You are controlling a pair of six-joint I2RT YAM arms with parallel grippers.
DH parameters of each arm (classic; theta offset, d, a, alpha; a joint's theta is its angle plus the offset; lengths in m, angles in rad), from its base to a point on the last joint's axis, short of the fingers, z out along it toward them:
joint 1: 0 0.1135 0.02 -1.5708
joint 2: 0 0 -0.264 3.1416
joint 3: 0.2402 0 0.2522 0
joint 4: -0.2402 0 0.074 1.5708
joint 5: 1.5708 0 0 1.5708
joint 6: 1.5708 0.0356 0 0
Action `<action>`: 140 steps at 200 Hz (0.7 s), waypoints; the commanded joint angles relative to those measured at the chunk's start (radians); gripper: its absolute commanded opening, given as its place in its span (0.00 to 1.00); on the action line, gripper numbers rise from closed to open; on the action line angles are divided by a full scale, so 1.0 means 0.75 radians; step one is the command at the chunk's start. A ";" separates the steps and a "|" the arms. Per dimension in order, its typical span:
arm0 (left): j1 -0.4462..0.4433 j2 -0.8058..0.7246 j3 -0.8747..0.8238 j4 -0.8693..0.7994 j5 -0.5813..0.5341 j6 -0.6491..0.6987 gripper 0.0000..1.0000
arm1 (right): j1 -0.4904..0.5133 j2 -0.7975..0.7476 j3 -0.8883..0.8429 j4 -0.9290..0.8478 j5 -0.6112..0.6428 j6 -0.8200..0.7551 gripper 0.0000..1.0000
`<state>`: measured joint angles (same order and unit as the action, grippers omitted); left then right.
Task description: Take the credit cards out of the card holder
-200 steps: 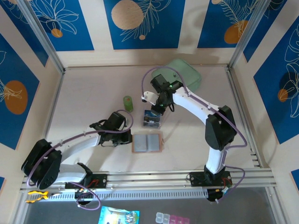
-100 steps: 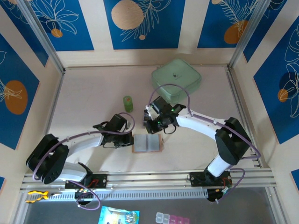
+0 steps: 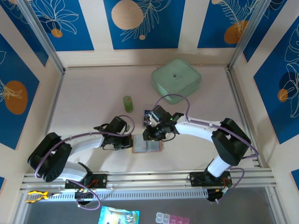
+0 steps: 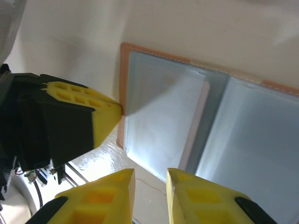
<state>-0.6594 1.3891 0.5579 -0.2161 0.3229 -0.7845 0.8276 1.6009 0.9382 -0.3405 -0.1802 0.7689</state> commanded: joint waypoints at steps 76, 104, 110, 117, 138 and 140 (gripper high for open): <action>-0.004 0.025 0.001 -0.040 -0.008 0.008 0.00 | 0.030 0.160 0.034 0.095 -0.107 0.079 0.27; -0.005 0.029 0.007 -0.047 -0.010 0.012 0.00 | 0.029 0.183 0.027 0.106 -0.111 0.087 0.27; -0.005 0.030 0.005 -0.048 -0.009 0.013 0.00 | 0.030 0.187 0.027 0.104 -0.111 0.086 0.27; -0.005 0.030 0.005 -0.047 -0.011 0.013 0.00 | 0.030 0.191 0.027 0.102 -0.108 0.088 0.27; -0.004 0.034 0.005 -0.055 -0.008 0.013 0.00 | 0.029 0.201 0.027 0.081 -0.093 0.092 0.27; -0.004 0.034 0.006 -0.055 -0.008 0.013 0.00 | 0.029 0.201 0.027 0.079 -0.091 0.093 0.27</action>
<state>-0.6594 1.3941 0.5587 -0.2165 0.3229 -0.7837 0.8433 1.7359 0.9424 -0.2646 -0.2371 0.8211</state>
